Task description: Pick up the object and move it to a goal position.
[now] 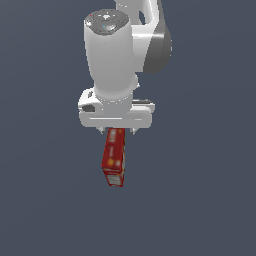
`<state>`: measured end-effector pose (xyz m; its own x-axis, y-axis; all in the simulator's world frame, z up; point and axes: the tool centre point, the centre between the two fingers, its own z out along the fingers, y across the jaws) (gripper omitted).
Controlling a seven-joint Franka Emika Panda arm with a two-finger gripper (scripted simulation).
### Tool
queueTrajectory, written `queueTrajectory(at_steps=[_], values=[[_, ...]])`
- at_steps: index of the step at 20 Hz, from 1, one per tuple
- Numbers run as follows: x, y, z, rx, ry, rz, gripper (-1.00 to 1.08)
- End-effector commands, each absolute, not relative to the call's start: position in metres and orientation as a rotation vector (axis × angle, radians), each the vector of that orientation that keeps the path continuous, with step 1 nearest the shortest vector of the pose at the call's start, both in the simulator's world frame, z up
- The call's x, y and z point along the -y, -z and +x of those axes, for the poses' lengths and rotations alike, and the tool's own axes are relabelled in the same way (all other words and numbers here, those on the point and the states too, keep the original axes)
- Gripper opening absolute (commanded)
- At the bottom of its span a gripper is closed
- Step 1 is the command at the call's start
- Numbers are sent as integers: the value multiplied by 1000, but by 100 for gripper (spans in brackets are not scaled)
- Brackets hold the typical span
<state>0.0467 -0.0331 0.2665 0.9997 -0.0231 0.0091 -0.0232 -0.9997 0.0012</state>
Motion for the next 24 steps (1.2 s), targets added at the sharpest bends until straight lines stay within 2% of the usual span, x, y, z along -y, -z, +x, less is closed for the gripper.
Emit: queueTrajectory(at_steps=[1, 15, 24], values=[[39, -258, 56, 49, -10, 3141, 100], [50, -239, 69, 71, 1, 3141, 100], [50, -200, 69, 71, 1, 3141, 100]])
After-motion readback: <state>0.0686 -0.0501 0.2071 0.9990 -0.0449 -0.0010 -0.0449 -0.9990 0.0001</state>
